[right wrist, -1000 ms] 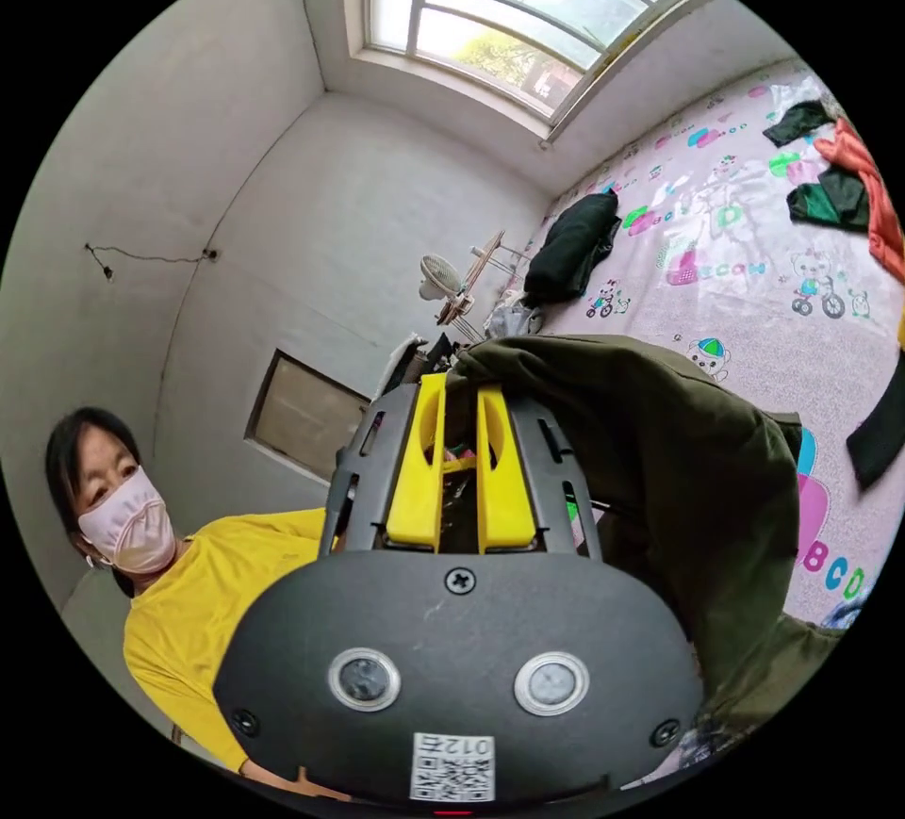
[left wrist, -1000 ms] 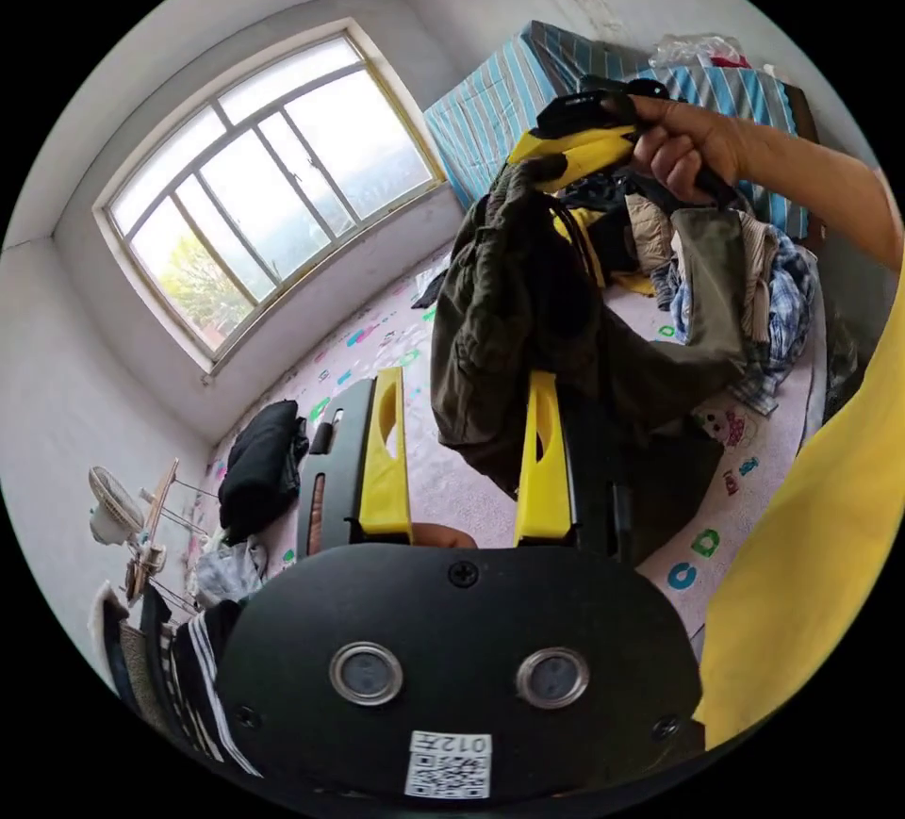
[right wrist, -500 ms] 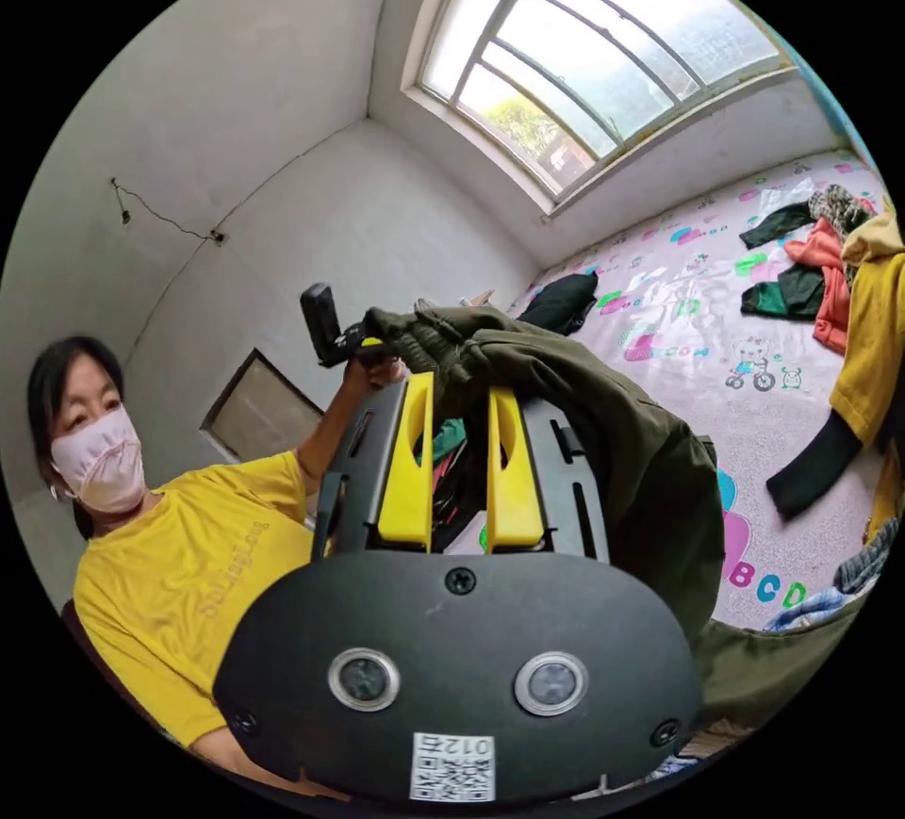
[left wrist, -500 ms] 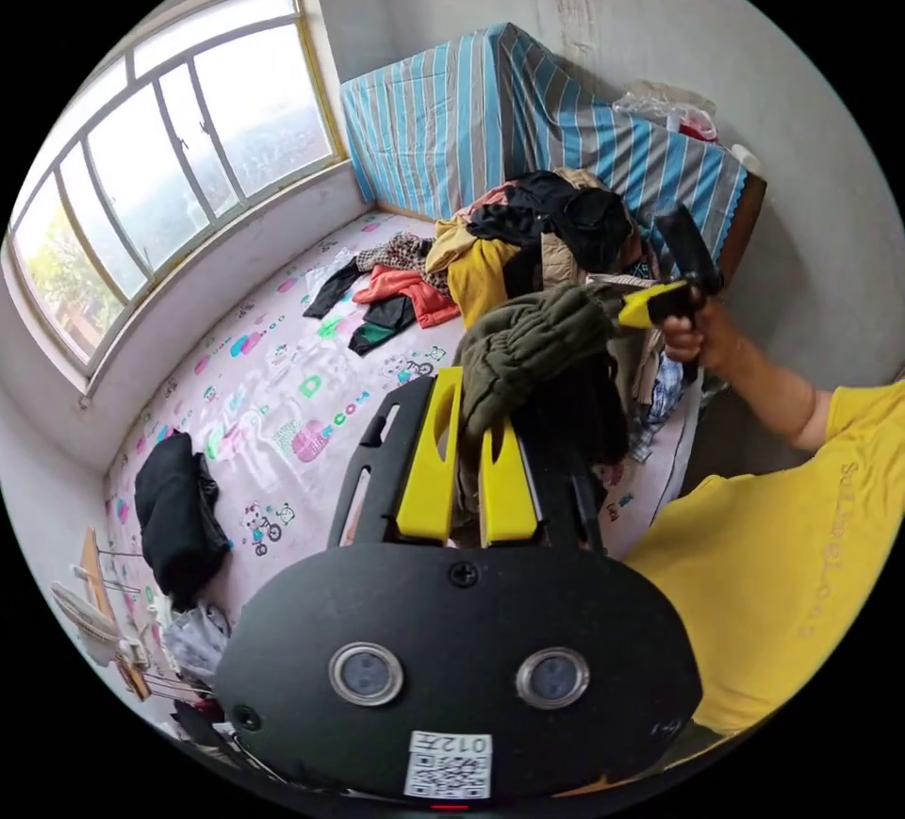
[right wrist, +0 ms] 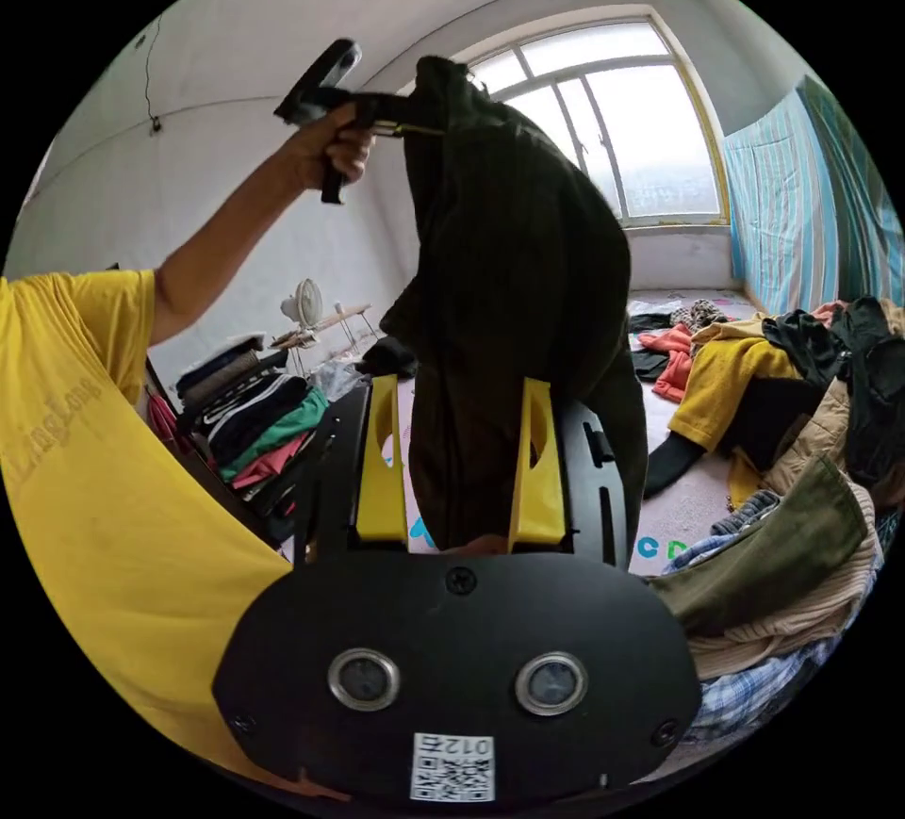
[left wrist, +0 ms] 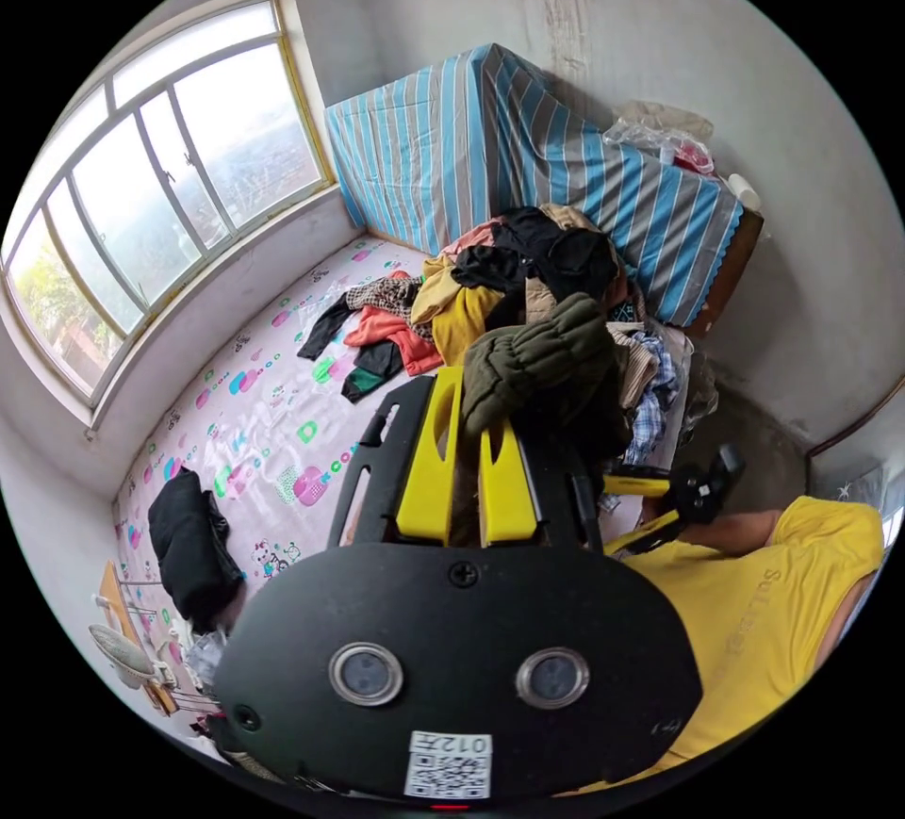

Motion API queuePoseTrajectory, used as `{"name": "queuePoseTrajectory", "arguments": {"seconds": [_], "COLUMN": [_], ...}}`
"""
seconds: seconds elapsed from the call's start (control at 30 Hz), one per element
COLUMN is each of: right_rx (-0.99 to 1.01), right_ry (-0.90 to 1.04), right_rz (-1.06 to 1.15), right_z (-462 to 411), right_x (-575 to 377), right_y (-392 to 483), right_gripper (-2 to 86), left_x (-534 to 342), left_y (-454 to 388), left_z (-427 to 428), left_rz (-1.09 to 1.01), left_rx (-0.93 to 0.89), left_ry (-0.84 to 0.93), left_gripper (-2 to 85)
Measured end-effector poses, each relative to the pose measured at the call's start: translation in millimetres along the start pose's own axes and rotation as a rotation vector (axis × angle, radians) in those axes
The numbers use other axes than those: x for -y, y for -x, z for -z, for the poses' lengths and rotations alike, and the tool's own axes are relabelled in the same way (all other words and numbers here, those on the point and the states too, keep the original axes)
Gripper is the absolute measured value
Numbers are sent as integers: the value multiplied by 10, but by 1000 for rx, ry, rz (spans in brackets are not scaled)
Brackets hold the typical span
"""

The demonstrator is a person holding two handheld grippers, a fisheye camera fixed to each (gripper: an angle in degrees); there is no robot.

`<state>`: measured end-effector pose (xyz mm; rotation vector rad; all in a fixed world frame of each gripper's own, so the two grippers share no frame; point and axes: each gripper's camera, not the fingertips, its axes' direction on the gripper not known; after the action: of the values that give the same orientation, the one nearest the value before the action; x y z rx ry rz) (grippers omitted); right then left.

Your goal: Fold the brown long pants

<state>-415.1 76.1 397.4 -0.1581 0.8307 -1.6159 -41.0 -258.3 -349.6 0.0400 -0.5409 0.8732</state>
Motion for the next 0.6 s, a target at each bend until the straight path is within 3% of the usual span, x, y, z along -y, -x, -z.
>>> {"name": "queuePoseTrajectory", "arguments": {"seconds": [0.3,0.6], "right_rx": [-299,-469], "right_ry": [-63,-277], "right_rz": [29,-435], "right_z": [406,2066], "right_x": [484,519], "right_y": [322,-1147], "right_gripper": [206,196], "left_x": [529,925], "left_y": [-90,32], "left_z": [137,-96], "left_rz": [-70,-153], "left_rx": [-33,-73], "left_ry": [-54,36], "left_gripper": [-4,-5]}}
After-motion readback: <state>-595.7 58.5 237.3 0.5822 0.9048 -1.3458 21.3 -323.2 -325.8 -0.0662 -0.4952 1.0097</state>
